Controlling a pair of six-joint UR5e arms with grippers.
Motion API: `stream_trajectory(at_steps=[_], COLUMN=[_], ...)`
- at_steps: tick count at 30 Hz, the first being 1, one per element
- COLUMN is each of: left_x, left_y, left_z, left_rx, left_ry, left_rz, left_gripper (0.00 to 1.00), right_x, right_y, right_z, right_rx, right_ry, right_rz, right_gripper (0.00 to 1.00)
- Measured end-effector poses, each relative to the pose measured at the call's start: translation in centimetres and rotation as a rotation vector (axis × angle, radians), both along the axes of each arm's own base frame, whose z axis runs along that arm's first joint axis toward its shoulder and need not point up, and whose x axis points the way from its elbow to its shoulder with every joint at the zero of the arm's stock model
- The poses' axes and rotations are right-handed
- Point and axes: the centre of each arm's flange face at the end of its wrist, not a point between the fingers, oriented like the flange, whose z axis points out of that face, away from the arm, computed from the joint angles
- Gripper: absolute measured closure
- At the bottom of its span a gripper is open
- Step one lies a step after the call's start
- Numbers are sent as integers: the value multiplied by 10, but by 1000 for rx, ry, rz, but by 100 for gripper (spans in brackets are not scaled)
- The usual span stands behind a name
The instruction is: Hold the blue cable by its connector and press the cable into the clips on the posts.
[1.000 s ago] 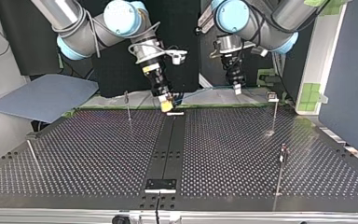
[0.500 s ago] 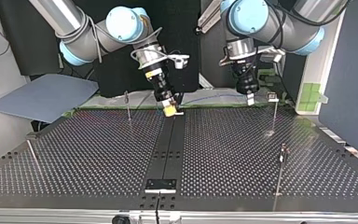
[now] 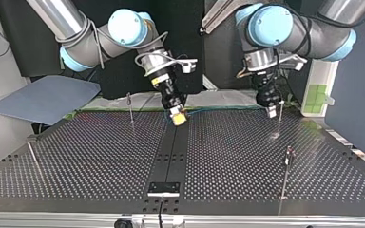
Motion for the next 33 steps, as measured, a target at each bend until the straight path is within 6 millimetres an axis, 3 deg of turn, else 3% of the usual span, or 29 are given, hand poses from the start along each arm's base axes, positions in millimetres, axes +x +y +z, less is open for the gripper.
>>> stream_trajectory(at_steps=[9, 15, 23, 28, 33], left_x=[8, 20, 33, 40, 46], left_y=[26, 41, 47, 50, 54], left_z=[22, 32, 60, 78, 83], left_rx=[-21, -25, -38, -40, -41], left_ry=[-51, -75, -108, -130, -136], left_rz=[0, -2, -11, -4, -5], left_gripper=[100, 100, 100, 100, 100], right_x=[13, 21, 29, 31, 34], right_y=[-2, -2, -5, -6, -9], right_z=[2, 13, 33, 38, 38], right_rx=[0, -15, -32, -34, -34], right_ry=[-14, -31, -64, -74, -77], right_rz=[24, 35, 49, 53, 57], right_gripper=[100, 100, 100, 100, 100])
